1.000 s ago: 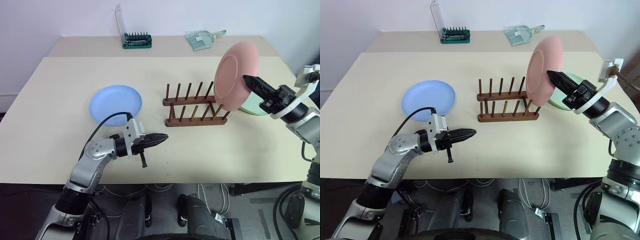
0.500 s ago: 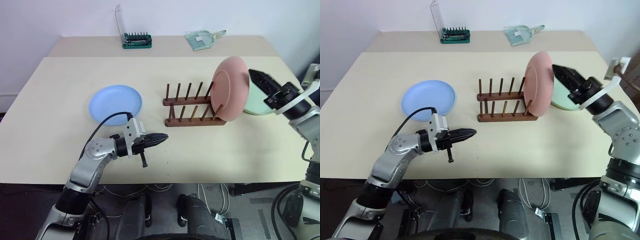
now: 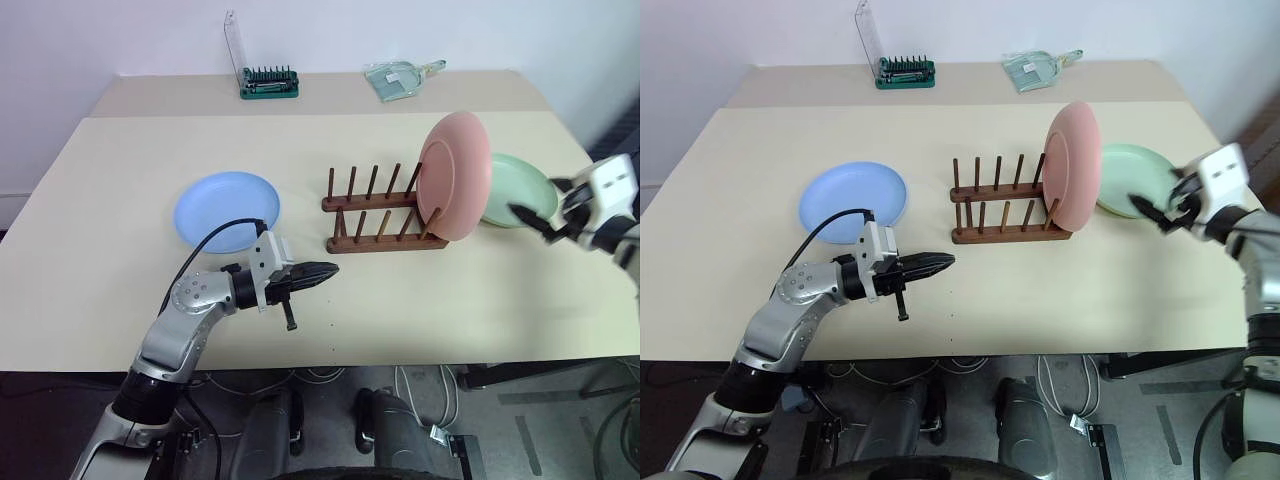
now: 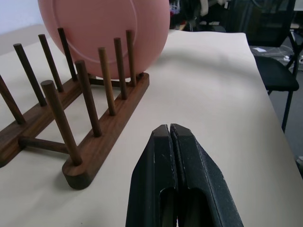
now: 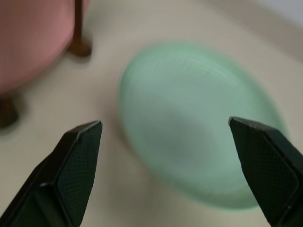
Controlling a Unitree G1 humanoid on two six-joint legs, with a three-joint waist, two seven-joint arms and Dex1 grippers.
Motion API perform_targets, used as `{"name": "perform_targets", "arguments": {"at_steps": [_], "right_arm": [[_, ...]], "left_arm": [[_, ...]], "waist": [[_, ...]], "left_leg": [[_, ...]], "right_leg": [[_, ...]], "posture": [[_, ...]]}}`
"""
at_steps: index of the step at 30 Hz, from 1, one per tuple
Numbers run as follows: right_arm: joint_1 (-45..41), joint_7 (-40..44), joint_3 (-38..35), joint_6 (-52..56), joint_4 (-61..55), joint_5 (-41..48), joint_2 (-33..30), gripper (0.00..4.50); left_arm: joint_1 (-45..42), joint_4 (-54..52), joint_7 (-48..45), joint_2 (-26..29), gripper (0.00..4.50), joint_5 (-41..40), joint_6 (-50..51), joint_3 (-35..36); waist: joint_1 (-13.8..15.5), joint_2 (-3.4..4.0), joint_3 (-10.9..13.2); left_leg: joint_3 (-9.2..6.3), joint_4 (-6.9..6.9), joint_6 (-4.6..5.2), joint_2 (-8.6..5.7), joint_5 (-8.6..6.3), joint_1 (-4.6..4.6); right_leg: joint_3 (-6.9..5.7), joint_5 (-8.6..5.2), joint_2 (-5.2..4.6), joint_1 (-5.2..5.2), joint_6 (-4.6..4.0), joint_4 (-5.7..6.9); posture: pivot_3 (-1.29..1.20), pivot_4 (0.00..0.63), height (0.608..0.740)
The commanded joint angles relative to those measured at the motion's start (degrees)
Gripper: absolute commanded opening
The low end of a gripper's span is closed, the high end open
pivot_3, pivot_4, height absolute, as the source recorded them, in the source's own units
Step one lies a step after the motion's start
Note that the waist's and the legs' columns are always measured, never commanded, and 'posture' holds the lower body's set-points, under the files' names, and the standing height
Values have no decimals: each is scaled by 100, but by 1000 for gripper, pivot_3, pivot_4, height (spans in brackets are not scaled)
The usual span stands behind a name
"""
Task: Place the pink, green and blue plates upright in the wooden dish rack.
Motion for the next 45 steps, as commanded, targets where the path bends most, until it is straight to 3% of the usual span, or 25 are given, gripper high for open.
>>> {"name": "perform_targets", "arguments": {"at_steps": [1,8,9,11,18,24,28,32,36,41,45], "right_arm": [[-561,-237,392,-870,800,-791,86,4357],[-1363,-892,995,-1799,2329,-1777,388,4357],[-1429,-967,1016,-1862,2468,-1841,426,4121],[-1499,-1121,1012,-1962,2650,-1923,467,3478],[-1310,-1226,820,-2136,2655,-1860,478,11],[-737,-1617,254,-2166,1930,-1623,125,11],[-286,-2011,-364,-2036,1012,-1468,-334,11],[-120,-1844,-1099,-1651,-294,-908,-627,11],[-323,-1295,-1588,-745,-1913,298,-481,11],[-429,-337,-1667,1043,-4070,2761,-274,11],[-496,-214,-1727,2030,-4863,3984,-120,11]], "left_arm": [[-21,-189,14,5,0,-83,-10,42],[84,-265,51,45,0,-88,-27,85],[100,-279,58,49,0,-97,-28,92],[136,-312,77,36,0,-123,-61,125],[217,-461,111,39,0,-222,5,120],[195,-512,121,27,0,-249,79,64],[145,-500,102,20,0,-289,157,49],[54,-400,61,-25,0,-301,159,-5],[-34,-260,20,-94,0,-280,89,-45],[-11,-174,15,-180,0,-248,-15,-55],[51,-180,25,-199,0,-247,-39,-45]], "waist": [[-6,0,0],[-11,-2,1],[-10,-3,0],[-2,-3,0],[14,-2,0],[43,-2,0],[38,4,1],[-27,8,0],[-101,8,0],[-82,5,1],[-6,1,3]], "left_leg": [[2,0,0,0,0,1],[8,1,-2,0,2,9],[8,1,-2,0,2,9],[8,2,-2,0,2,13],[8,3,-2,0,2,15],[8,3,-2,0,2,17],[10,3,-2,-3,2,14],[16,2,-3,3,2,22],[12,2,-7,9,4,26],[9,1,-6,10,3,23],[7,1,-2,6,1,19]], "right_leg": [[1,0,0,0,0,0],[8,4,2,6,4,1],[8,4,2,6,4,1],[8,5,2,12,4,0],[9,18,1,15,-13,0],[9,17,2,18,-10,0],[10,15,-1,16,-6,-1],[18,6,3,13,9,3],[19,7,11,13,7,8],[18,7,9,12,6,7],[17,14,0,13,-5,1]], "posture": [[0,150,740],[0,150,740],[0,150,740],[0,150,740],[0,150,740],[0,150,740],[0,150,740],[0,150,740],[0,150,740],[0,150,740],[0,150,740]]}}
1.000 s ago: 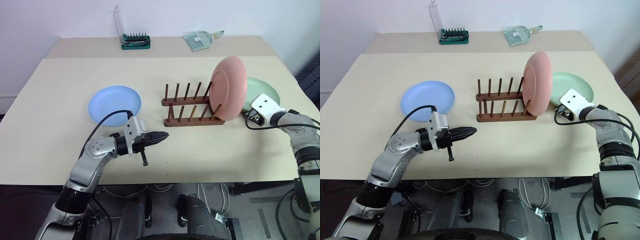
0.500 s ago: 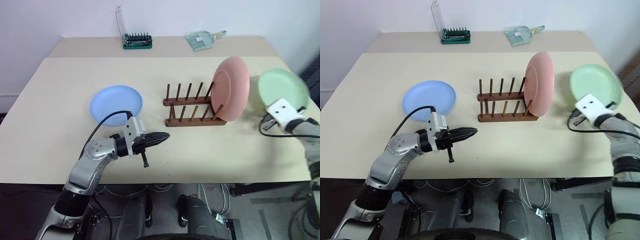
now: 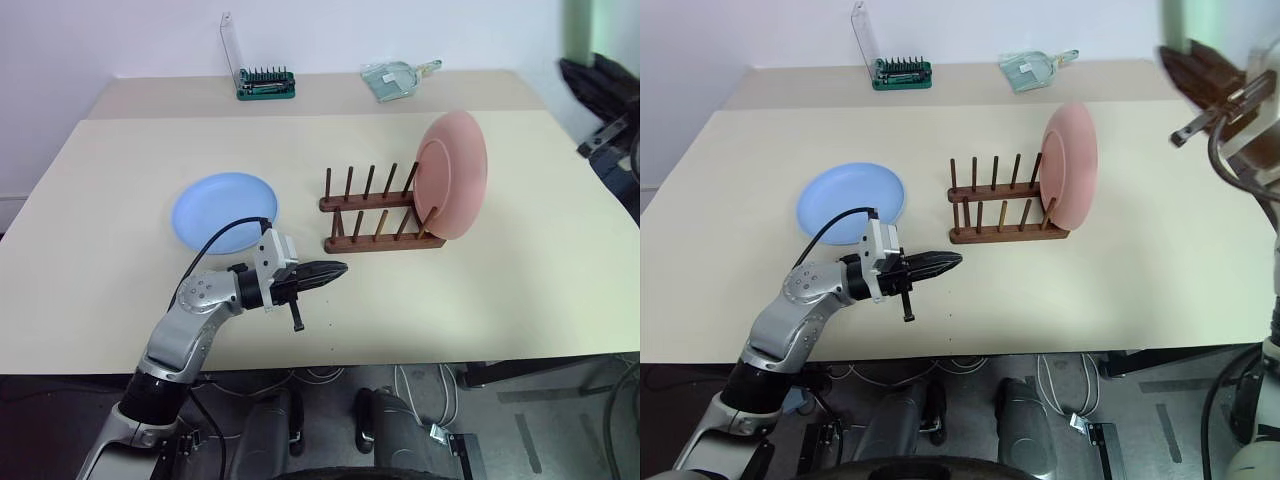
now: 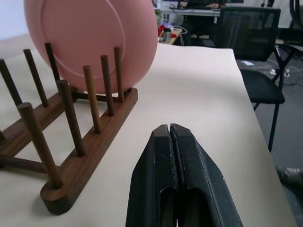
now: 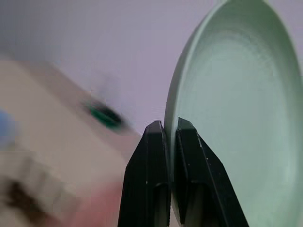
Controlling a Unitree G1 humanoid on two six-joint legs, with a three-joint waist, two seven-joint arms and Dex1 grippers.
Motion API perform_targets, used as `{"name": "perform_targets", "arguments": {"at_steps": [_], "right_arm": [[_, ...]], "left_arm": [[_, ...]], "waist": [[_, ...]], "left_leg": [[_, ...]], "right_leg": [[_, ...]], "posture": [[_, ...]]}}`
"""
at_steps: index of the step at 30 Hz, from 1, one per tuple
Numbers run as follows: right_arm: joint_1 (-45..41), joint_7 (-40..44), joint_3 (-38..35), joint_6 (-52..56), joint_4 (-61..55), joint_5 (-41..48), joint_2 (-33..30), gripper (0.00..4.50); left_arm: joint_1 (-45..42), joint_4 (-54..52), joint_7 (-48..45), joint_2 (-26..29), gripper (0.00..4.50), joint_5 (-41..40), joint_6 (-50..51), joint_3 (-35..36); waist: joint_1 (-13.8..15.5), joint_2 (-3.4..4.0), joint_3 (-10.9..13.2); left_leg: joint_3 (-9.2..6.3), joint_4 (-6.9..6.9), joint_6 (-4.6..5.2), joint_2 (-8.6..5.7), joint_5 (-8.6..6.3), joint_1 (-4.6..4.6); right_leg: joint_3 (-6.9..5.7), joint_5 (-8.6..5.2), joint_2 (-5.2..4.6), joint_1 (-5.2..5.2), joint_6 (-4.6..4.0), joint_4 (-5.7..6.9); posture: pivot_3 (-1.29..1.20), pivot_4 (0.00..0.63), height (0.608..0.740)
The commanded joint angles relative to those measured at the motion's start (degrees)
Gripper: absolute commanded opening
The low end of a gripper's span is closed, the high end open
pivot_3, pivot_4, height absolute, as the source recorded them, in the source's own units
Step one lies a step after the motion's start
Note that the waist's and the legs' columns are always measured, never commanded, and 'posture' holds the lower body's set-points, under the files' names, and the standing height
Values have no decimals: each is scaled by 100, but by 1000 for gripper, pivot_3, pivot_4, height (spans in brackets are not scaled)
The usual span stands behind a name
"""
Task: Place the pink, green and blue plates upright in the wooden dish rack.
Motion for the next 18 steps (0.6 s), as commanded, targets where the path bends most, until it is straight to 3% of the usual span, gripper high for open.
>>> {"name": "perform_targets", "arguments": {"at_steps": [1,3,7,18], "right_arm": [[-185,51,-270,681,-584,1067,128,11],[-222,36,-333,928,-709,1448,229,11],[-199,-597,-122,1903,-944,3351,947,11],[44,-1717,-62,2675,-582,4237,1601,11]], "left_arm": [[61,-76,0,-22,0,-16,-131,11],[83,-97,17,-34,0,-2,-134,4],[209,-135,74,-38,0,17,-186,40],[277,-212,128,32,0,-9,-204,66]], "waist": [[58,-1,0],[90,-1,0],[72,-5,-1],[82,-4,-1]], "left_leg": [[1,1,1,0,-2,0],[2,1,3,-2,-4,-3],[2,-2,6,-1,-6,-10],[5,-3,7,-2,-7,-15]], "right_leg": [[0,2,-1,0,-4,-4],[0,1,-2,0,-2,-9],[1,7,-3,-6,-11,-12],[2,8,-3,-13,-13,-10]], "posture": [[0,150,740],[0,150,740],[0,150,740],[0,150,740]]}}
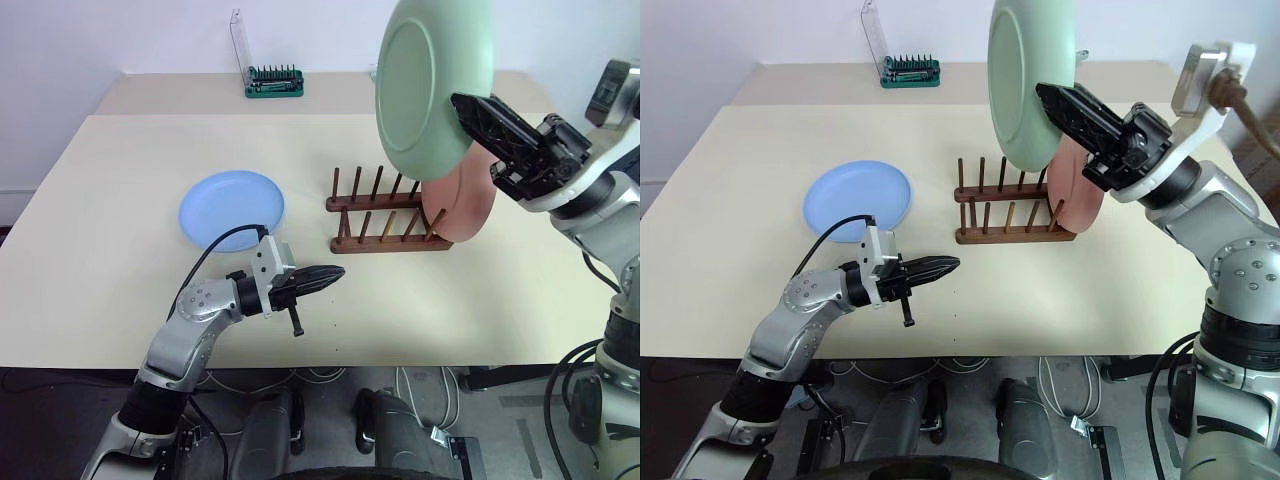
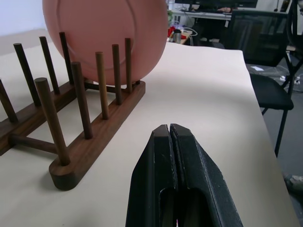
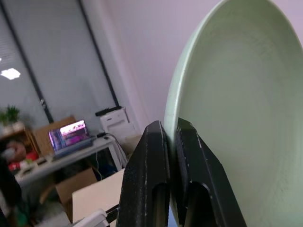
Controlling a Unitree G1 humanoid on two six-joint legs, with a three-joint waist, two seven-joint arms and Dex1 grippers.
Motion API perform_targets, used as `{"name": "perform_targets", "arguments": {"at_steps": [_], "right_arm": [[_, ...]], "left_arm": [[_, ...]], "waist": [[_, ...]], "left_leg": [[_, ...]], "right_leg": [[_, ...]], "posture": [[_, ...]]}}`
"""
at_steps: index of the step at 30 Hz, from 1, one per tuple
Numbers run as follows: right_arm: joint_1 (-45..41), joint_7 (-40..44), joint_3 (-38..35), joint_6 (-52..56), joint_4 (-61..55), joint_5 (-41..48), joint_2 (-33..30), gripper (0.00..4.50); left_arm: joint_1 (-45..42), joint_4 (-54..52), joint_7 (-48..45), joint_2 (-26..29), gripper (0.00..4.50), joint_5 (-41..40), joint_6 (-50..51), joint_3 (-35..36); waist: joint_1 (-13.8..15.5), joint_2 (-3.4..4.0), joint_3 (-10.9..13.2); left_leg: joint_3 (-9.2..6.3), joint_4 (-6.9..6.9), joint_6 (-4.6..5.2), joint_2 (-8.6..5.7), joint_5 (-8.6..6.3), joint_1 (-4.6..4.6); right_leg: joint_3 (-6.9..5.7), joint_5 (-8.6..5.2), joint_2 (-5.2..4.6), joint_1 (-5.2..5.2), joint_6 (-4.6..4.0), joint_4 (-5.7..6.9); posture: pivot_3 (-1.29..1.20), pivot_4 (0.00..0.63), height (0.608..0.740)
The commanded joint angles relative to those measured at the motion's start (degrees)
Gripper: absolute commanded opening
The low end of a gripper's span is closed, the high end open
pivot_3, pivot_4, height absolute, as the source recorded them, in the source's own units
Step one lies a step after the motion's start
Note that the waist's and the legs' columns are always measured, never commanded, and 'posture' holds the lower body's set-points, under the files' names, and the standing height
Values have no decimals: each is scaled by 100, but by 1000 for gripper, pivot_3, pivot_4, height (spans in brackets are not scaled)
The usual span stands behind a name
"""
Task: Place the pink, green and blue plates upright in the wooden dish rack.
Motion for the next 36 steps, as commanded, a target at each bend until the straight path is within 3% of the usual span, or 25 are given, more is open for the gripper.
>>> {"name": "perform_targets", "arguments": {"at_steps": [1,26,29,36], "right_arm": [[140,-255,-80,48,-117,126,150,11],[577,-658,-7,228,284,-666,651,11],[551,-648,-18,244,302,-681,658,997],[449,-745,-45,209,188,-749,633,4442]], "left_arm": [[22,-192,0,43,0,-20,-93,63],[-84,-181,39,50,0,-8,-64,46],[-67,-182,42,60,0,-10,-67,59],[-69,-175,47,50,0,-21,-59,55]], "waist": [[1,0,0],[-4,1,0],[-4,1,0],[-5,1,0]], "left_leg": [[0,-1,0,1,0,0],[2,-1,0,1,0,-4],[2,-1,-1,1,0,-5],[2,-1,0,1,0,-9]], "right_leg": [[0,0,1,0,0,0],[0,-2,2,-6,5,0],[0,-4,2,-8,7,0],[0,-4,2,-10,7,0]], "posture": [[0,150,740],[0,150,740],[0,150,740],[0,150,740]]}}
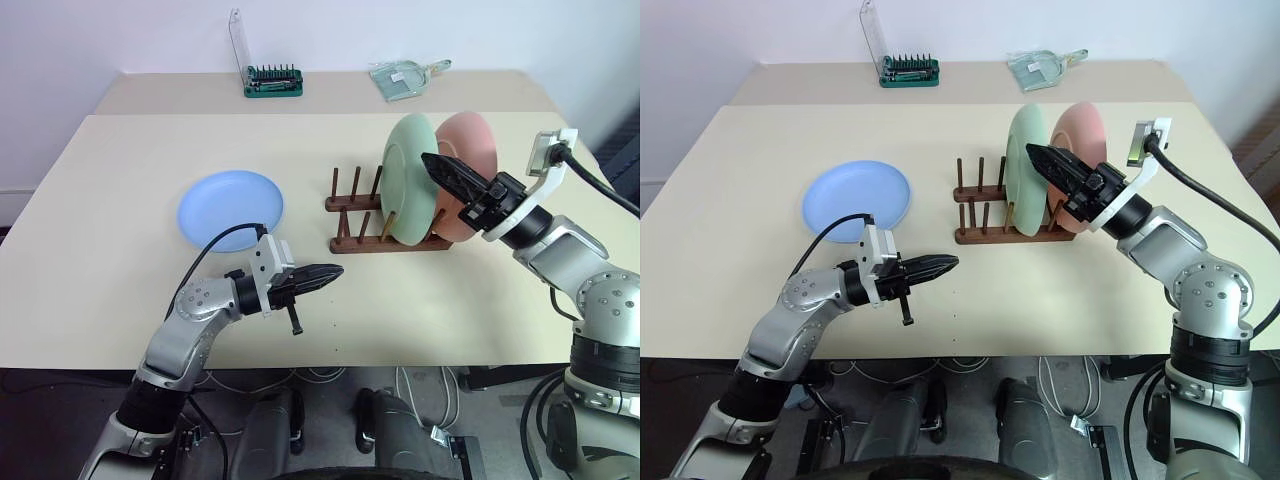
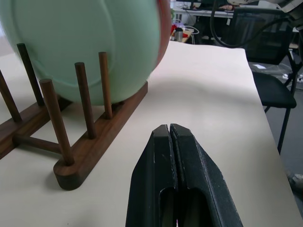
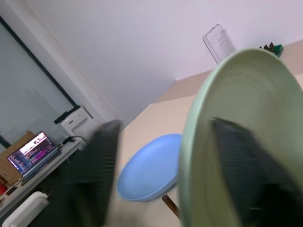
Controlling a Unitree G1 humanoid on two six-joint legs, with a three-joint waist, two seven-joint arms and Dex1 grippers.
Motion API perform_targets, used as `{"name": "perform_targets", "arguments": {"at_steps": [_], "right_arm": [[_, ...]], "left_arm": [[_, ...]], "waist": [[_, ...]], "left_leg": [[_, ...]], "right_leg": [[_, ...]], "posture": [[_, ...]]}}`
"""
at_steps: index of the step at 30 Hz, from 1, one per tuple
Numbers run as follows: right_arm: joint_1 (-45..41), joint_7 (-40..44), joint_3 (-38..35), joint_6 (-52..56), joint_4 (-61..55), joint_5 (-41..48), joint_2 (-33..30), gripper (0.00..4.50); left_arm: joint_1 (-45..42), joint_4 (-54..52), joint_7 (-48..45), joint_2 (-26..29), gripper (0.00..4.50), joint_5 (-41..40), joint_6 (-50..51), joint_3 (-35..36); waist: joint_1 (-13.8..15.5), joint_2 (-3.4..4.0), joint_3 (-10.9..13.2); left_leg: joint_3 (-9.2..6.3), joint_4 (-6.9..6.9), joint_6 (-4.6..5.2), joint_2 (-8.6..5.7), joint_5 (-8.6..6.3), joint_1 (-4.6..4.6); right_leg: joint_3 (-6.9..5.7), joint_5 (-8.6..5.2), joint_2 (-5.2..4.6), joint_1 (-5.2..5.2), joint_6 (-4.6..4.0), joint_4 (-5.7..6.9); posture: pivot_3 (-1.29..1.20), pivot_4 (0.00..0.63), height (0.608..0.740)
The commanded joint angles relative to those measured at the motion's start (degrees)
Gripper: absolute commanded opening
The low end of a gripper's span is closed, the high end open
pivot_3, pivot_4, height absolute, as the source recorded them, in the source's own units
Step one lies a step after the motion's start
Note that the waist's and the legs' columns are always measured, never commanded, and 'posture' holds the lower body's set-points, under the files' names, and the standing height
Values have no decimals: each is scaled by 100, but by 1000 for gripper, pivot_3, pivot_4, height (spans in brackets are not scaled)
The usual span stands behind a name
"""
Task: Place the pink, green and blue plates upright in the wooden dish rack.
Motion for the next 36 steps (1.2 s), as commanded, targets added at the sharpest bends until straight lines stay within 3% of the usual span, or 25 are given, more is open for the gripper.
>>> {"name": "perform_targets", "arguments": {"at_steps": [1,10,15,19,23,25,30,36], "right_arm": [[-235,-79,-135,-53,-226,-12,-25,4442],[-640,-226,-197,-61,-558,-43,-219,4442],[-1062,36,-29,-304,-847,-708,-589,4442],[-1191,800,488,-626,-1141,-1649,-979,4500],[-1274,1273,928,-912,-1206,-2339,-1067,4500],[-1261,1631,1303,-1227,-1248,-2923,-1130,4500],[-1208,2151,1589,-1555,-1179,-3382,-1002,4500],[-1096,2471,1664,-1629,-1213,-3545,-862,4500]], "left_arm": [[-51,-165,18,4,0,-23,-56,48],[-76,-148,44,-7,0,-40,-25,52],[-142,3,223,-18,0,39,-87,191],[-643,578,1743,-312,1336,68,169,1246],[-925,729,2739,-212,3389,230,547,1960],[-1086,812,3516,2,4423,428,1272,2400],[-1272,730,4253,309,4423,539,2937,2588],[-1512,933,4513,174,4423,472,3869,2640]], "waist": [[-2,0,0],[8,1,0],[-1,2,1],[0,-2,4],[-29,-5,5],[-18,-7,7],[17,-29,19],[18,-70,41]], "left_leg": [[0,0,0,0,0,0],[-1,-2,-1,1,0,-6],[1,-1,1,-1,-1,-15],[-6,-2,1,1,0,-15],[-5,-1,2,1,0,-15],[-1,-2,4,-1,-1,-16],[-2,0,4,-1,0,-16],[-6,4,0,-6,-2,-19]], "right_leg": [[0,0,0,0,0,0],[-1,-6,-1,-4,9,-3],[0,-5,-2,-12,9,-6],[-4,-9,2,-12,14,-4],[-4,-2,2,-10,31,-2],[-4,2,1,-11,37,-2],[-5,3,2,-10,43,1],[-6,16,-4,-6,20,-7]], "posture": [[0,150,740],[0,150,740],[0,150,740],[0,150,740],[0,150,740],[0,150,740],[0,150,740],[0,150,740]]}}
